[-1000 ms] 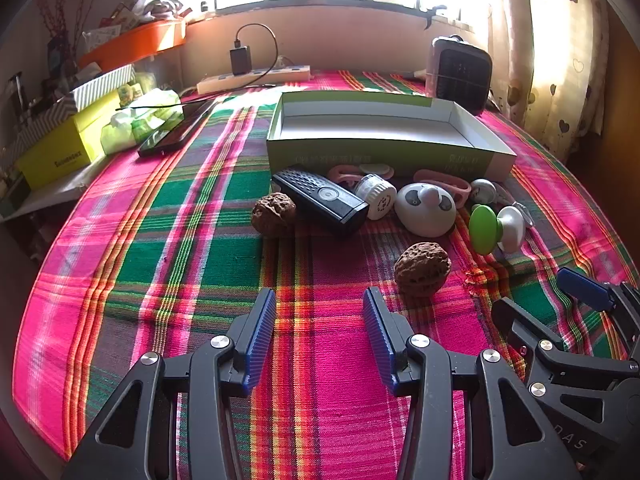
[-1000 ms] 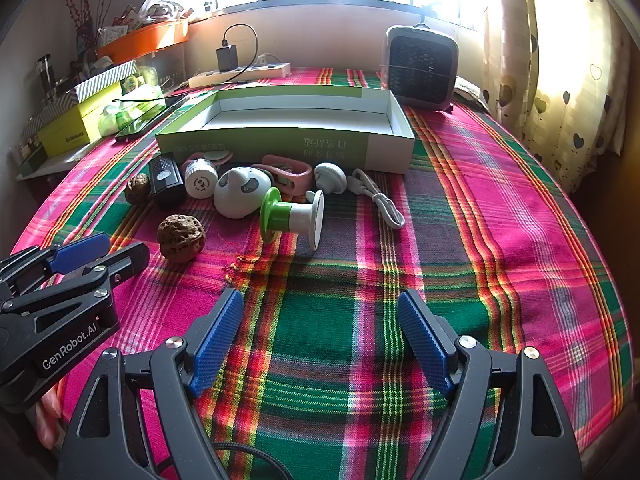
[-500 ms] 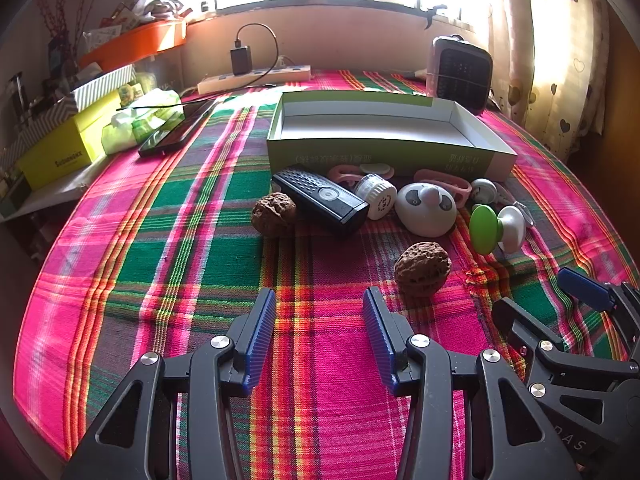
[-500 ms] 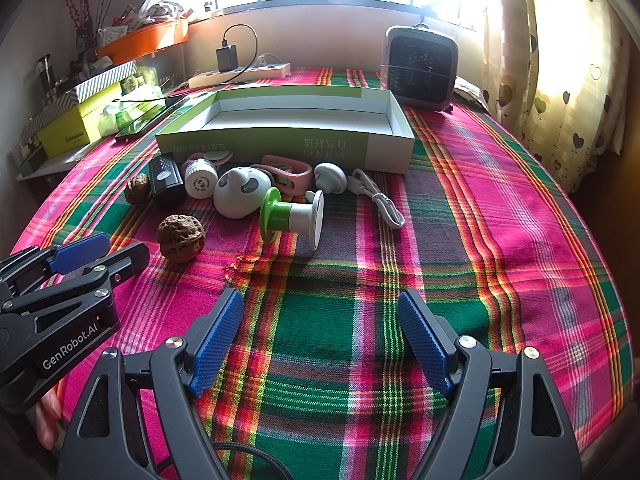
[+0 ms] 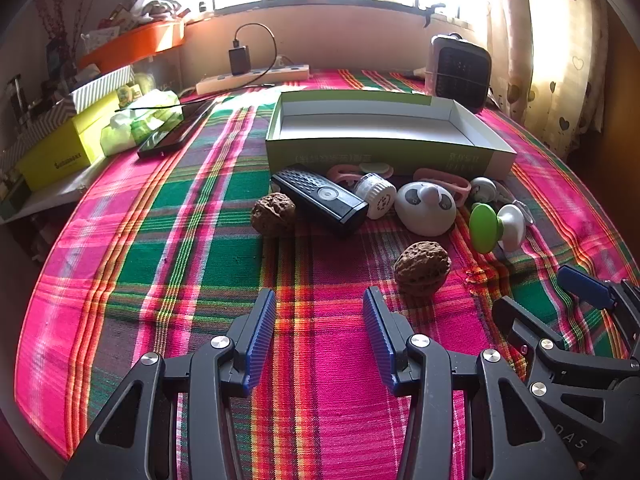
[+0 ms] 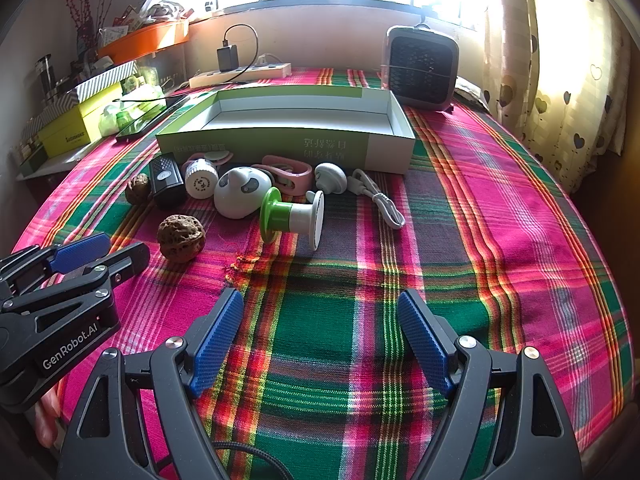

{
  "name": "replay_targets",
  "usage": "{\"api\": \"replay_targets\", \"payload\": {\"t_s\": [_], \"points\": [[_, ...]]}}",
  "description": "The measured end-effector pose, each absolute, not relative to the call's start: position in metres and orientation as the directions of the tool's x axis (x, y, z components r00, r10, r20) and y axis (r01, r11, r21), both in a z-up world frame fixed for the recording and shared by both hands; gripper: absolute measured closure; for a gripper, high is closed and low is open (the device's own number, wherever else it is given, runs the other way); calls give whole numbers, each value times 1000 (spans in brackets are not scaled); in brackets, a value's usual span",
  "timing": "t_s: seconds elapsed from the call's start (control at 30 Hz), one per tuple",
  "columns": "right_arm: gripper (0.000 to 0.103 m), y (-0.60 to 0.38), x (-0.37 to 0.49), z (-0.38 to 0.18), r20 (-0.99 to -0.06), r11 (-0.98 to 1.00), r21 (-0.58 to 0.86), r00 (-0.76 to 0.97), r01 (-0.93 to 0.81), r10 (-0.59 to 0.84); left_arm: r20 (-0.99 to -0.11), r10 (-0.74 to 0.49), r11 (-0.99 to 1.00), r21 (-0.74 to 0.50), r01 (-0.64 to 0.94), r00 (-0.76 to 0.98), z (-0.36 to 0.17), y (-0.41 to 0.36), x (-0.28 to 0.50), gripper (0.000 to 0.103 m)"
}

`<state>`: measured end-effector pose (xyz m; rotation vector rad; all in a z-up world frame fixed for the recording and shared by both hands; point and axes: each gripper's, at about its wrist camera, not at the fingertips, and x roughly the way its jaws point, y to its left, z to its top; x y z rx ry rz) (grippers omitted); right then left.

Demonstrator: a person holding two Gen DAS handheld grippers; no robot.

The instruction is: Organize objects

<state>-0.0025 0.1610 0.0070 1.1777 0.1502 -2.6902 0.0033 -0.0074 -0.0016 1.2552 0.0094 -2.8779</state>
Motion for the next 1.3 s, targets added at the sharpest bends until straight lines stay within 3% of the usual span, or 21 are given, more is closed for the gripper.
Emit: {"api": "replay_targets", "payload": {"t_s": [0.73,1.13,1.3], "points": [[23,167,-24,13,-742,-973,49,-644,224,-185,-748,31,-999,-6,-39,-663,1,-7,1,60],[23,155,-45,17,-744,-963,72,-629,259,-225,-741,127,-991,-72,-110,-659,6,-4,3,60],[36,157,-50,16,-750,-968,69,-627,243,-211,-730,167,-984,-83,-157,-663,10,1,4,60]]}}
